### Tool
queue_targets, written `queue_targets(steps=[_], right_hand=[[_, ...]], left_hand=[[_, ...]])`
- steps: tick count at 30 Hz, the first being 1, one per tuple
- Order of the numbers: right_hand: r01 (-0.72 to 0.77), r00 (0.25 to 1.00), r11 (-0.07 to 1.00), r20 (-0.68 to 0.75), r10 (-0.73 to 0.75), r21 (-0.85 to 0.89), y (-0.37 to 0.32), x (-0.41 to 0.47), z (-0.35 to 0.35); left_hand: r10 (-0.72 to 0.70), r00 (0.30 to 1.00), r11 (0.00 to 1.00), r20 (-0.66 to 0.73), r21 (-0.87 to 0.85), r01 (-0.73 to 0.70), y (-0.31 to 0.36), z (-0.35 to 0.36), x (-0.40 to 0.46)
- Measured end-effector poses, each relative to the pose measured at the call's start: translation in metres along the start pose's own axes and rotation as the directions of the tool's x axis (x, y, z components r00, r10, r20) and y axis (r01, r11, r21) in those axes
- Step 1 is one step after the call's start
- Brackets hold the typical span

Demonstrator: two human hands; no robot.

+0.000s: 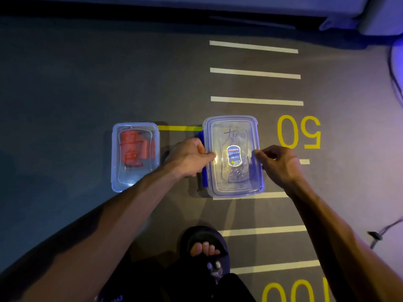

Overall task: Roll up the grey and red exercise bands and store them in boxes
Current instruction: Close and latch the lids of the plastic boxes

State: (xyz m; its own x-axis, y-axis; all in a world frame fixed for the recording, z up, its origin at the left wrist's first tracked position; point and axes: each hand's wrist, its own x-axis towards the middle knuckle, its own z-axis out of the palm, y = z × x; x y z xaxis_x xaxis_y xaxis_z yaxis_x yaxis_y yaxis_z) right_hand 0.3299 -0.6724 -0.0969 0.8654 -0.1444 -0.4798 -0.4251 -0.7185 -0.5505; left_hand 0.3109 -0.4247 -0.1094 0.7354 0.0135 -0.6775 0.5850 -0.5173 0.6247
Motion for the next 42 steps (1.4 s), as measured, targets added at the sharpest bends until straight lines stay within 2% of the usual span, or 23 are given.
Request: queue_targets(steps=[2, 5, 9, 12, 14, 17, 19, 24, 27, 30, 32, 36, 37, 39, 41, 42], right_hand=[[0.004, 1.000, 0.999, 0.019, -0.004, -0.044, 0.000, 0.001, 0.000], [-0.048, 0.997, 0.998, 0.065, 0.050, -0.032, -0.005, 0.006, -0.002], [-0.171, 0.976, 0.971, 0.166, 0.143, 0.167, -0.013, 0.009, -0.007], [-0.281, 0.933, 0.927, 0.297, 0.203, 0.248, -0.004, 0.005, -0.006], [-0.247, 0.949, 0.934, 0.260, 0.180, 0.256, 0.002, 0.002, -0.003], [-0.205, 0.974, 0.937, 0.158, 0.165, 0.284, 0.003, 0.002, -0.001], [-0.182, 0.982, 0.946, 0.098, 0.161, 0.269, 0.003, 0.003, -0.002], [-0.087, 0.990, 0.994, -0.108, 0.094, 0.066, 0.003, -0.001, 0.010], [-0.058, 0.987, 0.998, -0.148, 0.057, -0.006, 0.003, -0.004, 0.012], [-0.022, 0.987, 0.991, -0.163, 0.001, -0.131, -0.002, -0.004, 0.012], [-0.004, 0.987, 0.981, -0.159, -0.028, -0.194, -0.005, -0.005, 0.012], [0.018, 0.981, 0.997, -0.192, -0.032, -0.077, -0.001, -0.011, 0.013], [0.024, 0.979, 0.999, -0.199, -0.033, -0.047, 0.002, -0.013, 0.015], [0.043, 0.976, 0.999, -0.214, -0.040, 0.005, 0.009, -0.016, 0.020], [0.053, 0.974, 0.998, -0.223, -0.044, 0.034, 0.012, -0.019, 0.024], [0.059, 0.974, 0.998, -0.222, -0.048, 0.039, 0.012, -0.021, 0.026]], left_hand=[[-0.020, 1.000, 1.000, 0.009, -0.015, 0.020, 0.002, 0.000, 0.001], [-0.048, 0.997, 0.990, 0.067, -0.131, 0.056, 0.004, -0.003, 0.004], [-0.091, 0.993, 0.975, 0.077, -0.194, 0.105, -0.003, -0.009, 0.010], [-0.130, 0.965, 0.909, 0.226, -0.362, 0.207, -0.011, -0.004, 0.009], [-0.094, 0.969, 0.905, 0.230, -0.386, 0.180, -0.016, -0.002, 0.007], [-0.033, 0.991, 0.949, 0.129, -0.306, 0.071, -0.013, -0.004, 0.002], [0.008, 0.996, 0.983, 0.094, -0.183, 0.009, -0.006, -0.004, -0.001], [0.012, 0.990, 0.999, 0.140, 0.038, -0.017, 0.007, -0.007, 0.000], [0.002, 0.995, 0.989, 0.102, 0.147, -0.018, 0.018, -0.006, -0.005], [0.050, 0.999, 0.951, 0.019, 0.303, -0.054, 0.028, -0.002, -0.011], [0.076, 0.997, 0.942, 0.000, 0.328, -0.072, 0.028, 0.000, -0.013], [0.133, 0.991, 0.973, 0.031, 0.187, -0.137, 0.010, -0.016, -0.018], [0.184, 0.983, 0.971, -0.007, 0.153, -0.181, 0.001, -0.028, -0.021], [0.294, 0.936, 0.947, -0.193, 0.192, -0.258, -0.018, -0.063, -0.031], [0.297, 0.874, 0.942, -0.384, 0.266, -0.203, -0.052, -0.106, -0.040], [0.274, 0.859, 0.948, -0.432, 0.273, -0.166, -0.072, -0.124, -0.046]])
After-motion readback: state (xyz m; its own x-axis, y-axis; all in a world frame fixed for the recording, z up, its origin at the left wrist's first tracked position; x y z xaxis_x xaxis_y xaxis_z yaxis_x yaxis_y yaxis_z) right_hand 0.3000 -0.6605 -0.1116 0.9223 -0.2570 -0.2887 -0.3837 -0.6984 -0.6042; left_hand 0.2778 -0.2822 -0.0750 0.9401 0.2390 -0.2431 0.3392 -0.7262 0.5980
